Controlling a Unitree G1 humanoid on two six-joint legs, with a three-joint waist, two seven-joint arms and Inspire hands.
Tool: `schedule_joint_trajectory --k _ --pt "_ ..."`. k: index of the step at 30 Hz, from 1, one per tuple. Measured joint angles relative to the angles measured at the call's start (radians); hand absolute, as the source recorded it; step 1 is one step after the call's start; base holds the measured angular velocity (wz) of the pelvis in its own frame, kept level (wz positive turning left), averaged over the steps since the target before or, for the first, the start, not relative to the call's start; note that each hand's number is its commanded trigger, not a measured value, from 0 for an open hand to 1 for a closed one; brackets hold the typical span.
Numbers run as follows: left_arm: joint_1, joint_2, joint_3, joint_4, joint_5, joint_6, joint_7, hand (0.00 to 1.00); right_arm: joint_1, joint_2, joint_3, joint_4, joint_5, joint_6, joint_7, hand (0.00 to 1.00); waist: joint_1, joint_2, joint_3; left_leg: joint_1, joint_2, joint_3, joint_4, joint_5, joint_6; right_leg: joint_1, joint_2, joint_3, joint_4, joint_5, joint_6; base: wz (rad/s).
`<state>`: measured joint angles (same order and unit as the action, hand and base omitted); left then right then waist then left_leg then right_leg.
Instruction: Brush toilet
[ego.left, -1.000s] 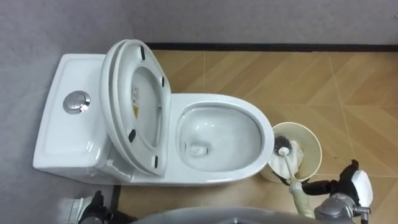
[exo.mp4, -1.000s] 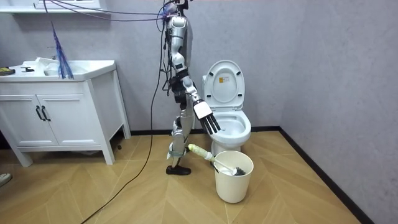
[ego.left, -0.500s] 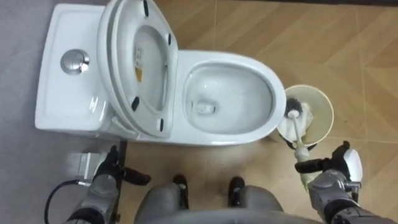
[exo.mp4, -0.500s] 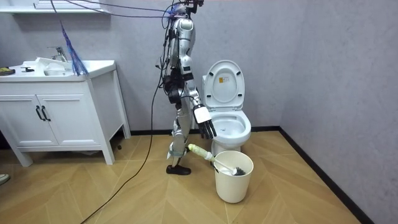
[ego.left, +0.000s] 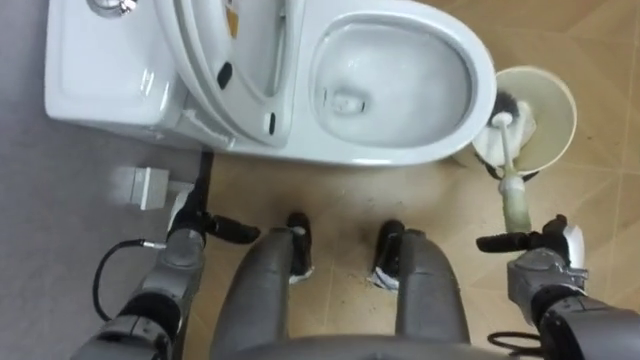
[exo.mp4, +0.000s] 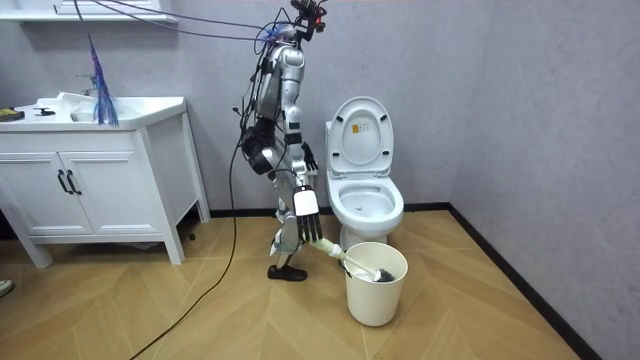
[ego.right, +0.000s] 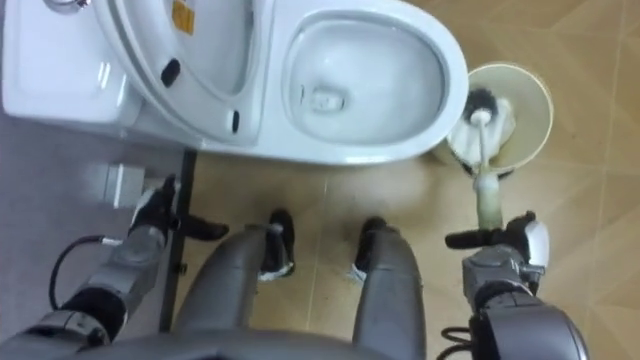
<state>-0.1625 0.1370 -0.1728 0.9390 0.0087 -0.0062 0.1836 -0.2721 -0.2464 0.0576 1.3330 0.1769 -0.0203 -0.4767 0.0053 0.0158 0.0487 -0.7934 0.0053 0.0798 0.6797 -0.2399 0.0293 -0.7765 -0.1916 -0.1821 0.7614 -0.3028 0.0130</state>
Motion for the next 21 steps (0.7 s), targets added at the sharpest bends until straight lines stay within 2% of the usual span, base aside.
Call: schedule_joint_trajectory --k 4,6,8,10,14,16,21 --pt "-0.046 0.003 -0.045 -0.011 -0.02 -0.001 0.004 0.0 -0.034 -0.046 0.01 -0.002 0.032 0.0 0.001 0.0 0.003 0.006 -0.0005 -0.096 0.003 -0.005 0.09 -0.013 -0.002 -0.089 -0.017 -0.011 0.094 -0.025 -0.018 0.1" --pt "-0.045 0.005 -0.064 -0.037 -0.021 0.0 0.004 0.0 -0.047 -0.064 0.033 -0.001 0.043 0.0 0.001 0.0 0.009 0.007 -0.0009 -0.124 0.008 -0.005 0.129 -0.024 -0.004 -0.117 -0.019 -0.008 0.134 -0.037 -0.023 0.0" --pt "-0.046 0.009 -0.084 -0.077 -0.022 0.001 0.001 0.0 -0.056 -0.082 0.049 -0.007 0.05 0.001 0.001 0.0 0.033 0.008 -0.0009 -0.161 0.02 -0.002 0.182 -0.041 -0.007 -0.153 -0.019 -0.006 0.183 -0.054 -0.035 -0.07" --pt "-0.044 0.013 -0.087 -0.089 -0.032 0.001 0.0 0.0 -0.065 -0.087 0.061 -0.009 0.05 0.0 0.001 0.0 0.036 0.009 -0.0008 -0.185 0.021 -0.003 0.214 -0.049 -0.01 -0.18 -0.024 -0.002 0.221 -0.067 -0.041 0.03" --pt "-0.025 0.041 -0.109 -0.145 -0.092 0.001 -0.002 0.0 -0.079 -0.099 0.07 -0.021 0.051 0.0 0.0 0.0 0.037 0.013 -0.0007 -0.252 0.016 -0.003 0.284 -0.062 -0.015 -0.254 -0.044 0.01 0.314 -0.102 -0.054 0.12" --pt "-0.022 0.044 -0.112 -0.159 -0.109 0.001 -0.003 0.0 -0.079 -0.104 0.083 -0.021 0.054 0.0 -0.002 0.0 0.037 0.014 -0.0006 -0.275 0.013 -0.004 0.319 -0.073 -0.017 -0.277 -0.052 0.014 0.356 -0.119 -0.058 0.11" --pt "-0.002 0.047 -0.128 -0.203 -0.117 -0.001 -0.02 0.0 -0.079 -0.11 0.121 -0.047 0.056 -0.006 -0.014 0.0 0.043 0.021 -0.0011 -0.333 0.024 -0.013 0.413 -0.109 -0.028 -0.328 -0.055 0.017 0.446 -0.162 -0.072 0.03"
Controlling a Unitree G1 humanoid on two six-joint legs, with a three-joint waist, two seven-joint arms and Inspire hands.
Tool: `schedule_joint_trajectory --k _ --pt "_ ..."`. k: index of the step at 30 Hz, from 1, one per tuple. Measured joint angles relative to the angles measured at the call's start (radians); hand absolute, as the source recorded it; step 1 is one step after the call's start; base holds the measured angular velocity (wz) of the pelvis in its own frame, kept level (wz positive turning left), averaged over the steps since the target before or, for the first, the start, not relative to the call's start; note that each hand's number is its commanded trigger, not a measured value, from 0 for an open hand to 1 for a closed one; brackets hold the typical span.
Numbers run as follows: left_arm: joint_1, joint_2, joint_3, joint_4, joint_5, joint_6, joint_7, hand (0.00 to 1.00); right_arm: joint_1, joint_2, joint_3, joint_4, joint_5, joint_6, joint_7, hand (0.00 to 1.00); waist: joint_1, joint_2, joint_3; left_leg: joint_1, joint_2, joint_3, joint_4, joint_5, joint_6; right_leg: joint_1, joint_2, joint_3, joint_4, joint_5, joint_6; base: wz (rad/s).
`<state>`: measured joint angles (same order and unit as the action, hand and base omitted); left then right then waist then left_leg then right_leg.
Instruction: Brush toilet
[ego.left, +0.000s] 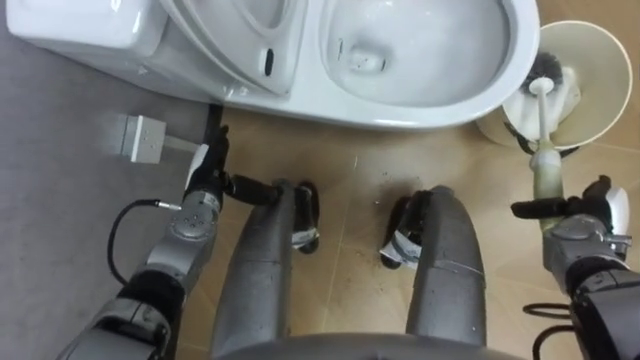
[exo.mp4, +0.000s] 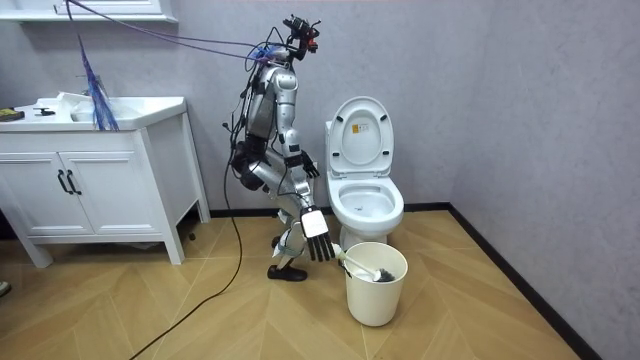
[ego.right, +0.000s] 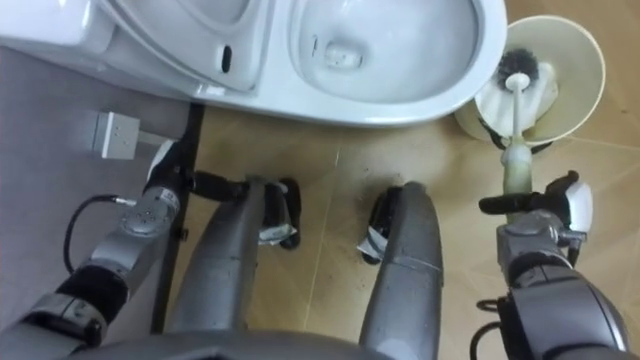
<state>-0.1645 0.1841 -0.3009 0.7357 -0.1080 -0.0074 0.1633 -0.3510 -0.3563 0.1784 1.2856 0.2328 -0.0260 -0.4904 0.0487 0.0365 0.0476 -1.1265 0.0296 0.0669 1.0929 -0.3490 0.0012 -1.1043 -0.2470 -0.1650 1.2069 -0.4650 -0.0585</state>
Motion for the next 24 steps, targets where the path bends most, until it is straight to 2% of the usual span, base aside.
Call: schedule_joint_trajectory --k 2,6,7,8,12,16,20,24 --pt "0.013 0.003 -0.001 -0.039 -0.001 -0.002 0.0 0.0 -0.003 -0.011 0.008 -0.005 -0.004 -0.007 -0.002 0.0 0.009 0.002 -0.0003 -0.024 0.009 -0.001 0.03 -0.012 -0.005 -0.024 -0.001 0.0 0.028 -0.01 -0.009 -0.06" --pt "0.04 0.023 -0.001 -0.058 0.001 -0.002 -0.002 0.0 0.011 -0.037 0.03 -0.018 -0.005 -0.007 -0.01 0.0 0.011 0.003 -0.001 -0.038 0.008 0.001 0.059 -0.026 -0.009 -0.041 -0.012 0.002 0.068 -0.032 -0.017 0.05" --pt "0.047 0.031 -0.001 -0.06 0.0 -0.002 -0.004 0.0 0.018 -0.041 0.036 -0.023 -0.003 -0.007 -0.01 0.67 0.011 0.004 -0.0016 -0.038 0.009 0.001 0.065 -0.029 -0.012 -0.041 -0.013 0.002 0.075 -0.038 -0.019 0.08" --pt "0.052 0.036 0.0 -0.062 -0.001 -0.002 -0.008 0.0 0.023 -0.042 0.036 -0.027 -0.002 -0.006 -0.01 1.0 0.011 0.005 -0.0019 -0.039 0.009 0.001 0.07 -0.032 -0.013 -0.041 -0.015 0.001 0.081 -0.043 -0.02 0.07" --pt "0.056 0.037 -0.001 -0.07 -0.017 -0.002 -0.028 0.0 0.034 -0.042 0.041 -0.038 0.004 -0.004 -0.003 1.0 0.012 0.014 -0.0058 -0.043 0.01 0.0 0.073 -0.035 -0.013 -0.041 -0.016 -0.002 0.083 -0.047 -0.019 0.03" --pt "0.059 0.038 -0.001 -0.079 -0.017 -0.002 -0.046 0.0 0.037 -0.048 0.041 -0.041 0.011 -0.004 0.016 1.0 0.012 0.032 -0.0053 -0.05 0.009 0.003 0.095 -0.047 -0.005 -0.043 -0.018 0.002 0.098 -0.055 -0.008 0.0" --pt "0.07 0.039 -0.001 -0.105 -0.018 -0.002 -0.052 0.0 0.038 -0.053 0.037 -0.039 0.027 -0.003 0.019 1.0 0.012 0.034 -0.0057 -0.05 0.008 0.023 0.109 -0.056 0.007 -0.055 -0.029 0.021 0.118 -0.063 0.001 0.0" --pt "0.076 0.041 0.0 -0.109 -0.017 -0.002 -0.063 0.0 0.041 -0.056 0.035 -0.04 0.044 -0.003 0.022 1.0 0.012 0.034 -0.006 -0.05 0.003 0.024 0.11 -0.057 0.008 -0.055 -0.031 0.023 0.119 -0.064 0.003 0.0"
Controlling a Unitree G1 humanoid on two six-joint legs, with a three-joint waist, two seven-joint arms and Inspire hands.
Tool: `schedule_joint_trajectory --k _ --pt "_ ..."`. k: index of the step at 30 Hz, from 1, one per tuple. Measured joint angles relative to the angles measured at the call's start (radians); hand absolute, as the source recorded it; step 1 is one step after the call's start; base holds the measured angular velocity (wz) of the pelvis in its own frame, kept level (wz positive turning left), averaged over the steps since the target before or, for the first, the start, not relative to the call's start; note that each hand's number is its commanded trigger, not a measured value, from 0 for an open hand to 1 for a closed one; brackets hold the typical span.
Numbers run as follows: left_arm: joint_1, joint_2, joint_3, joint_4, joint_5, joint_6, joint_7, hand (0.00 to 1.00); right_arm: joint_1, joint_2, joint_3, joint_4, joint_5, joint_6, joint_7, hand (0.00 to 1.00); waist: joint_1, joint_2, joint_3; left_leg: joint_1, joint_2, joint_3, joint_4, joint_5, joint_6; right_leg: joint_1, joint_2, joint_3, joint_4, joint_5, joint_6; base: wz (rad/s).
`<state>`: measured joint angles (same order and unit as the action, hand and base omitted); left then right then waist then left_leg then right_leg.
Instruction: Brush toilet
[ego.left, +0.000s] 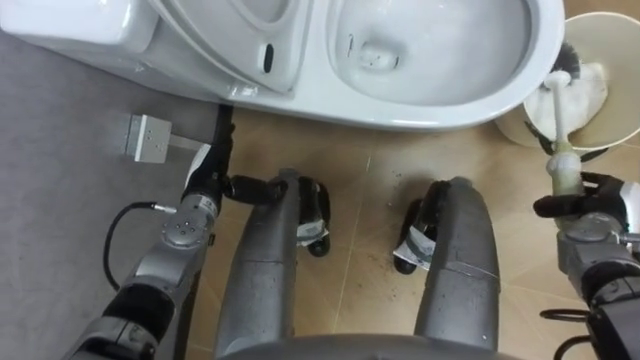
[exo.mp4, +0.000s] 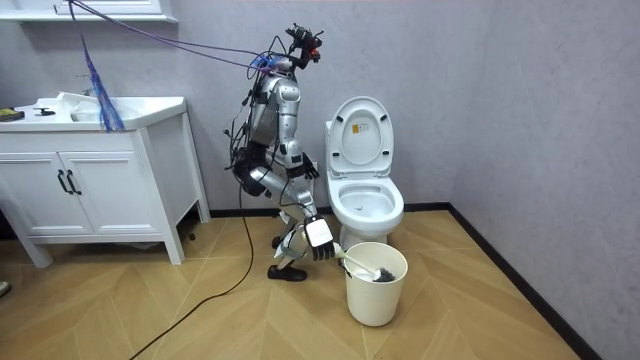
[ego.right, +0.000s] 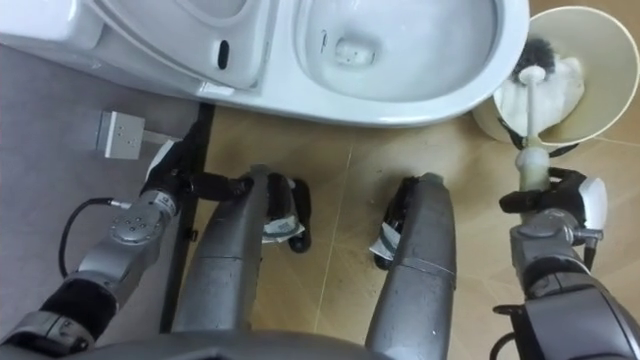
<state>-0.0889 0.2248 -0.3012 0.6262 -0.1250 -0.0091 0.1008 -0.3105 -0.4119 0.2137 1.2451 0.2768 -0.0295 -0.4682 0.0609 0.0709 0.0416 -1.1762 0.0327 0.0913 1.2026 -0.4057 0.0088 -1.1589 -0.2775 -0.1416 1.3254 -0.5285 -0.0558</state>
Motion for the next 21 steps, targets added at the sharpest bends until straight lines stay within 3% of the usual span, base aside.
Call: schedule_joint_trajectory --k 9,12,21 --pt "0.008 0.003 0.0 0.0 0.032 -0.001 0.0 0.0 0.016 -0.001 0.008 0.009 0.038 0.003 0.044 1.0 0.002 0.0 -0.0003 0.018 0.007 0.0 -0.01 0.0 0.0 0.022 0.004 -0.007 -0.013 0.0 0.0 -0.01" --pt "0.022 0.005 0.0 0.0 0.041 -0.002 0.006 0.0 0.017 0.002 0.019 0.012 0.074 0.009 0.057 1.0 0.009 0.001 -0.0007 0.059 0.023 0.0 -0.05 0.003 -0.005 0.065 0.023 -0.019 -0.066 0.016 -0.003 -0.16" --pt "0.084 0.013 0.0 0.052 0.04 -0.018 0.049 0.0 0.038 0.025 0.019 0.039 0.137 0.008 0.079 1.0 0.0 -0.004 -0.0015 0.254 0.022 0.003 -0.283 0.059 -0.014 0.262 0.05 -0.065 -0.305 0.083 0.013 -0.04"
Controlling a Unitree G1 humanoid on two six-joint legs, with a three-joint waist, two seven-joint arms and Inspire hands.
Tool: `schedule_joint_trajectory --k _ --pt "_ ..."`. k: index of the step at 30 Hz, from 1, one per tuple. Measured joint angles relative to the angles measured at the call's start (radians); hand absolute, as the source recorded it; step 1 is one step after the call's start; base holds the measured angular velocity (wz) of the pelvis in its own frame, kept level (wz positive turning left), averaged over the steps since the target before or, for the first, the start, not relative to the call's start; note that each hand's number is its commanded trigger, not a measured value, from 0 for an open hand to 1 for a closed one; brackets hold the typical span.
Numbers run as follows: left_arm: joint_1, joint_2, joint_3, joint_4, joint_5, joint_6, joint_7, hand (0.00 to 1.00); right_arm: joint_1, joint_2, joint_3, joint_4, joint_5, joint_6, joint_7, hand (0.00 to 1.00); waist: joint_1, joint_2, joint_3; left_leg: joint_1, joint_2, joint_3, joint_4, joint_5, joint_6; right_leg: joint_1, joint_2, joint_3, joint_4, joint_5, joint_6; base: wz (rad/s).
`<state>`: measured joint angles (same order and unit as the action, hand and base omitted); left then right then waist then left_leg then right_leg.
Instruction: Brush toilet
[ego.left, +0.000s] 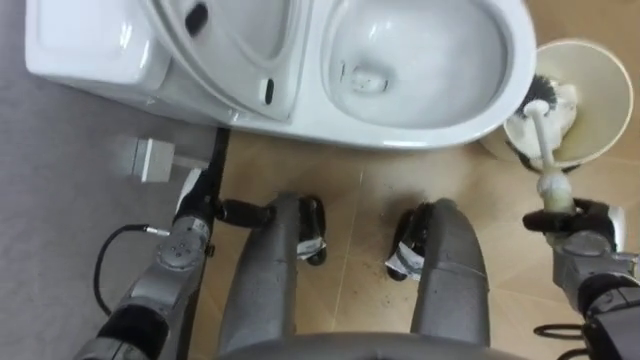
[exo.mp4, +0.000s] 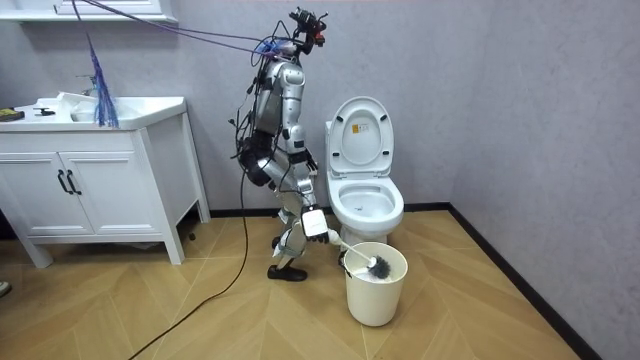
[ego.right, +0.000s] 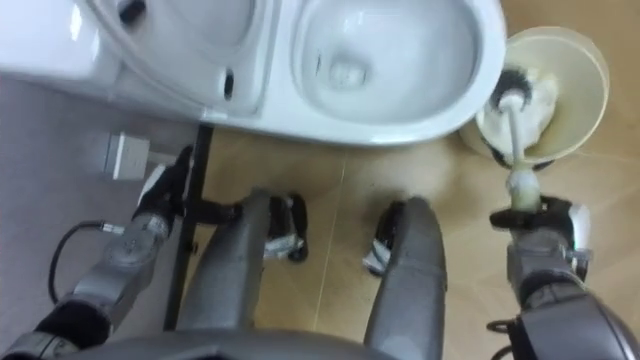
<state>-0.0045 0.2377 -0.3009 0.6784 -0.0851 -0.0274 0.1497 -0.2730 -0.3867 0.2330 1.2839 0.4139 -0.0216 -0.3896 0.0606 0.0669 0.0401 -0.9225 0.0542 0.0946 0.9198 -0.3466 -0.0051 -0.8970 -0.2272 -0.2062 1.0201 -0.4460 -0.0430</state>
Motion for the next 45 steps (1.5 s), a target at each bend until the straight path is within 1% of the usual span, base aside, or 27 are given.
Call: schedule_joint_trajectory --k 2,4,6,7,9,12,14,15,17,19,20,22,24,25,28,30,32,33,34,36,37,39,40,41,42,43,45 --pt "-0.001 0.008 0.005 0.041 0.013 -0.01 0.001 0.0 0.003 0.01 -0.015 0.013 0.013 0.0 0.0 1.0 -0.001 -0.009 -0.0001 0.058 -0.002 0.004 -0.046 0.005 -0.001 0.06 -0.001 -0.01 -0.046 0.004 0.007 0.0" --pt "-0.001 0.01 0.015 0.072 0.033 -0.011 0.001 0.0 0.019 0.024 -0.044 0.022 0.022 -0.001 0.0 1.0 -0.006 -0.017 -0.0006 0.106 -0.012 0.0 -0.084 0.014 -0.001 0.113 -0.001 -0.021 -0.08 0.006 0.012 0.12" --pt "0.017 0.011 0.025 0.079 0.039 -0.012 0.012 0.0 0.029 0.033 -0.071 0.028 0.044 -0.001 -0.001 1.0 -0.003 -0.023 -0.0017 0.159 -0.013 0.0 -0.114 0.014 -0.001 0.169 0.003 -0.027 -0.121 0.01 0.019 0.04" --pt "0.027 0.011 0.03 0.092 0.039 -0.016 0.017 0.0 0.03 0.038 -0.091 0.037 0.052 0.001 -0.001 1.0 -0.002 -0.024 -0.0018 0.194 -0.014 0.0 -0.136 0.014 -0.001 0.209 0.003 -0.043 -0.148 0.012 0.024 0.0" --pt "0.046 0.013 0.052 0.099 0.038 -0.018 0.018 0.0 0.045 0.048 -0.119 0.046 0.053 0.002 -0.001 1.0 -0.003 -0.031 -0.005 0.242 -0.018 -0.004 -0.168 0.016 0.0 0.263 0.007 -0.056 -0.186 0.017 0.032 0.07" --pt "0.088 0.021 0.099 0.118 0.039 -0.024 0.037 0.0 0.099 0.059 -0.152 0.043 0.059 0.001 -0.002 1.0 -0.004 -0.043 -0.0123 0.323 -0.021 -0.013 -0.226 0.019 -0.002 0.353 0.02 -0.072 -0.259 0.029 0.047 0.03" --pt "0.134 0.022 0.147 0.135 0.043 -0.025 0.057 0.0 0.141 0.066 -0.181 0.04 0.062 0.0 -0.007 1.0 -0.004 -0.055 -0.0222 0.404 -0.024 -0.016 -0.288 0.027 -0.003 0.443 0.027 -0.09 -0.329 0.042 0.056 0.03" --pt "0.143 0.022 0.158 0.14 0.046 -0.025 0.062 0.0 0.151 0.066 -0.192 0.034 0.063 0.0 -0.008 1.0 -0.005 -0.055 -0.0223 0.426 -0.023 -0.018 -0.304 0.03 -0.003 0.47 0.031 -0.097 -0.351 0.048 0.058 0.11" --pt "0.185 0.023 0.197 0.141 0.061 -0.025 0.079 0.0 0.197 0.069 -0.219 0.011 0.069 -0.002 -0.024 1.0 -0.005 -0.06 -0.0263 0.514 -0.026 -0.027 -0.372 0.045 -0.004 0.569 0.049 -0.106 -0.439 0.072 0.071 0.09" --pt "0.222 0.018 0.224 0.14 0.078 -0.03 0.083 0.0 0.223 0.07 -0.22 -0.018 0.069 -0.003 -0.035 1.0 -0.001 -0.062 -0.0286 0.571 -0.026 -0.028 -0.415 0.054 -0.004 0.635 0.059 -0.118 -0.493 0.091 0.075 0.02" --pt "0.24 0.018 0.234 0.14 0.094 -0.032 0.083 0.0 0.243 0.071 -0.224 -0.043 0.069 -0.004 -0.039 1.0 -0.004 -0.066 -0.032 0.602 -0.028 -0.032 -0.441 0.06 -0.003 0.671 0.063 -0.127 -0.527 0.101 0.079 0.08" --pt "0.257 0.015 0.259 0.14 0.136 -0.037 0.085 0.0 0.264 0.077 -0.229 -0.063 0.069 -0.012 -0.044 1.0 -0.006 -0.076 -0.0349 0.644 -0.034 -0.043 -0.473 0.067 -0.004 0.718 0.066 -0.14 -0.561 0.108 0.085 0.15" --pt "0.273 0.014 0.272 0.142 0.142 -0.039 0.089 0.0 0.287 0.085 -0.238 -0.088 0.062 -0.013 -0.048 1.0 0.0 -0.083 -0.036 0.69 -0.033 -0.045 -0.497 0.069 -0.005 0.771 0.076 -0.146 -0.605 0.119 0.089 0.08" --pt "0.296 0.007 0.291 0.141 0.142 -0.04 0.09 0.0 0.294 0.092 -0.238 -0.112 0.047 -0.012 -0.051 1.0 0.002 -0.084 -0.0383 0.717 -0.032 -0.05 -0.511 0.069 -0.006 0.81 0.082 -0.16 -0.634 0.127 0.091 0.09" --pt "0.322 -0.013 0.318 0.134 0.146 -0.039 0.109 0.0 0.313 0.106 -0.238 -0.157 0.005 -0.013 -0.058 1.0 -0.003 -0.087 -0.0388 0.755 -0.034 -0.066 -0.528 0.07 -0.007 0.867 0.091 -0.188 -0.682 0.137 0.096 0.2" --pt "0.332 -0.024 0.33 0.125 0.158 -0.039 0.12 0.0 0.321 0.11 -0.235 -0.168 -0.021 -0.012 -0.059 1.0 0.002 -0.09 -0.0376 0.776 -0.037 -0.074 -0.536 0.07 -0.007 0.896 0.091 -0.2 -0.695 0.138 0.097 0.17" --pt "0.363 -0.029 0.345 0.105 0.178 -0.039 0.133 0.0 0.341 0.114 -0.235 -0.22 -0.114 -0.011 -0.066 1.0 0.009 -0.096 -0.0342 0.811 -0.038 -0.074 -0.55 0.071 -0.008 0.928 0.092 -0.202 -0.706 0.138 0.098 0.02" --pt "0.374 -0.029 0.351 0.096 0.189 -0.039 0.136 0.0 0.344 0.114 -0.235 -0.234 -0.146 -0.011 -0.066 1.0 0.009 -0.097 -0.0353 0.817 -0.038 -0.074 -0.552 0.071 -0.008 0.937 0.094 -0.203 -0.717 0.139 0.1 0.0" --pt "0.392 -0.037 0.374 0.068 0.214 -0.039 0.143 0.0 0.345 0.114 -0.237 -0.249 -0.209 -0.017 -0.066 1.0 0.008 -0.096 -0.0362 0.823 -0.037 -0.076 -0.553 0.071 -0.009 0.951 0.099 -0.206 -0.735 0.144 0.1 0.0" --pt "0.411 -0.052 0.407 0.018 0.258 -0.04 0.163 0.0 0.362 0.115 -0.235 -0.278 -0.3 -0.03 -0.068 1.0 0.02 -0.093 -0.04 0.831 -0.035 -0.089 -0.56 0.074 -0.013 0.973 0.111 -0.213 -0.766 0.159 0.1 0.12" --pt "0.415 -0.061 0.421 -0.014 0.291 -0.043 0.176 0.0 0.374 0.115 -0.235 -0.286 -0.365 -0.04 -0.068 1.0 0.023 -0.094 -0.0389 0.835 -0.038 -0.101 -0.562 0.074 -0.014 0.984 0.112 -0.222 -0.772 0.16 0.1 0.23" --pt "0.422 -0.066 0.421 -0.053 0.323 -0.05 0.199 0.0 0.383 0.115 -0.22 -0.285 -0.427 -0.043 -0.068 1.0 0.035 -0.105 -0.0367 0.85 -0.042 -0.107 -0.578 0.077 -0.015 0.999 0.112 -0.223 -0.778 0.16 0.1 0.16" --pt "0.43 -0.068 0.42 -0.082 0.346 -0.055 0.212 0.0 0.388 0.117 -0.206 -0.285 -0.458 -0.044 -0.067 1.0 0.047 -0.104 -0.039 0.853 -0.044 -0.109 -0.579 0.08 -0.015 1.004 0.112 -0.221 -0.782 0.161 0.101 0.05" --pt "0.434 -0.073 0.421 -0.114 0.368 -0.06 0.227 0.0 0.395 0.121 -0.203 -0.285 -0.513 -0.045 -0.067 1.0 0.056 -0.105 -0.0387 0.853 -0.045 -0.11 -0.582 0.081 -0.015 1.003 0.112 -0.22 -0.783 0.161 0.101 0.06" --pt "0.434 -0.075 0.421 -0.133 0.38 -0.061 0.233 0.0 0.397 0.124 -0.203 -0.284 -0.547 -0.046 -0.067 1.0 0.058 -0.102 -0.0407 0.852 -0.045 -0.112 -0.581 0.081 -0.015 1.003 0.112 -0.221 -0.783 0.161 0.101 0.1" --pt "0.439 -0.077 0.421 -0.163 0.406 -0.068 0.241 0.0 0.402 0.131 -0.2 -0.279 -0.608 -0.051 -0.065 1.0 0.059 -0.107 -0.0386 0.851 -0.049 -0.12 -0.582 0.083 -0.015 1.007 0.111 -0.227 -0.783 0.161 0.101 0.21" --pt "0.437 -0.077 0.42 -0.203 0.445 -0.07 0.253 0.0 0.413 0.136 -0.182 -0.274 -0.662 -0.057 -0.065 1.0 0.062 -0.106 -0.0391 0.852 -0.052 -0.133 -0.581 0.085 -0.015 1.014 0.11 -0.234 -0.784 0.161 0.101 0.23"
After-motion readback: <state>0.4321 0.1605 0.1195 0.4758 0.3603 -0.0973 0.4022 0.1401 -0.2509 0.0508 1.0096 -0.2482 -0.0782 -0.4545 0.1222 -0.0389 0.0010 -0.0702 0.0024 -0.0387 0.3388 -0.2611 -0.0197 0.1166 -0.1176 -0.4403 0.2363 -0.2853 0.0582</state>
